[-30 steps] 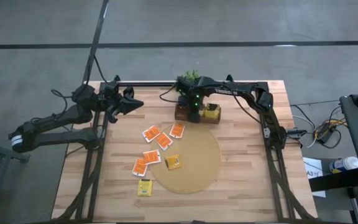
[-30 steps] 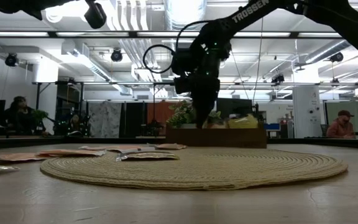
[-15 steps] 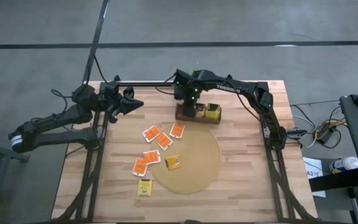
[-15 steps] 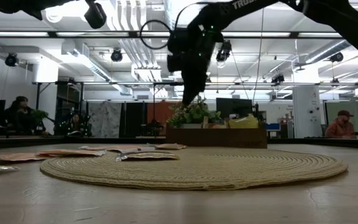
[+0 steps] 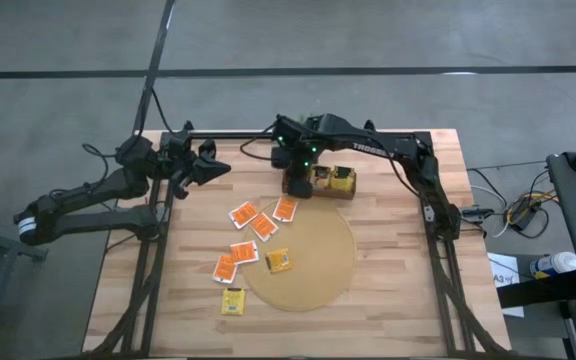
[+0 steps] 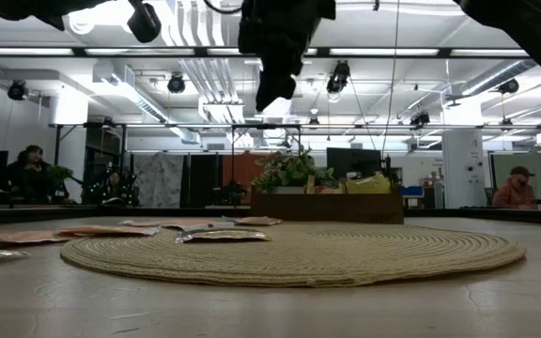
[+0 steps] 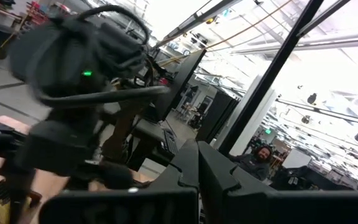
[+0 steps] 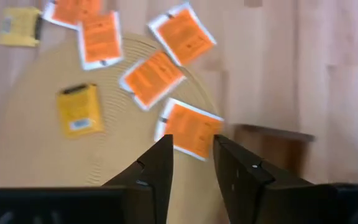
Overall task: Pick & Place Tea
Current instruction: Put the orange tea bag into the middle section of the wooden organizer
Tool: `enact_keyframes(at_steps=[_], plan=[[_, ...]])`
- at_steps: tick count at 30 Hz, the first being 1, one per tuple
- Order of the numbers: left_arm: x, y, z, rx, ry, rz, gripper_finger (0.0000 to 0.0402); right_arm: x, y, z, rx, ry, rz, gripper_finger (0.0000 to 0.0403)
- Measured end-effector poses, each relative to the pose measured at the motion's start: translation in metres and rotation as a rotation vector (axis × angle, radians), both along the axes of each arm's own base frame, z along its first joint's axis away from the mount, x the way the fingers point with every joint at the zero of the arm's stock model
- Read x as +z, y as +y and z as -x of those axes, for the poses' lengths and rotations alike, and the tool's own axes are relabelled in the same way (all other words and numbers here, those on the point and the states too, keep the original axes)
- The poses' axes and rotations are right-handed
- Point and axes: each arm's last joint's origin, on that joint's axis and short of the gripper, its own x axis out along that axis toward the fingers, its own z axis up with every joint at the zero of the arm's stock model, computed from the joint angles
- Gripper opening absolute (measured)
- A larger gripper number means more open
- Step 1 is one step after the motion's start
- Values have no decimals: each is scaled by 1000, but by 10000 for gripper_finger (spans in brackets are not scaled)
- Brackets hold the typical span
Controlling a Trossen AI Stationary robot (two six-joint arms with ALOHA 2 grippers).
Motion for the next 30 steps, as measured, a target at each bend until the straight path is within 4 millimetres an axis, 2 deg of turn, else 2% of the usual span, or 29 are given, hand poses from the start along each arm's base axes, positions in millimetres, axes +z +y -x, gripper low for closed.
enact_keyframes(at_steps=[6,13,20,25,30], plan=[[0,0,0,-1,0,-1,0,-3,25,2,-24,-14,-40,99],[0,0,0,-3,0,-2,0,8,55,14,-92,-221,-82,87],[-2,0,-1,4,16,-20,0,11,89,36,-135,-366,-164,85],[-4,0,-1,2,38,-11,0,3,118,52,-133,-390,-176,84],[-5,-2,-2,-15,41,-22,5,6,136,70,-186,-408,-151,82]])
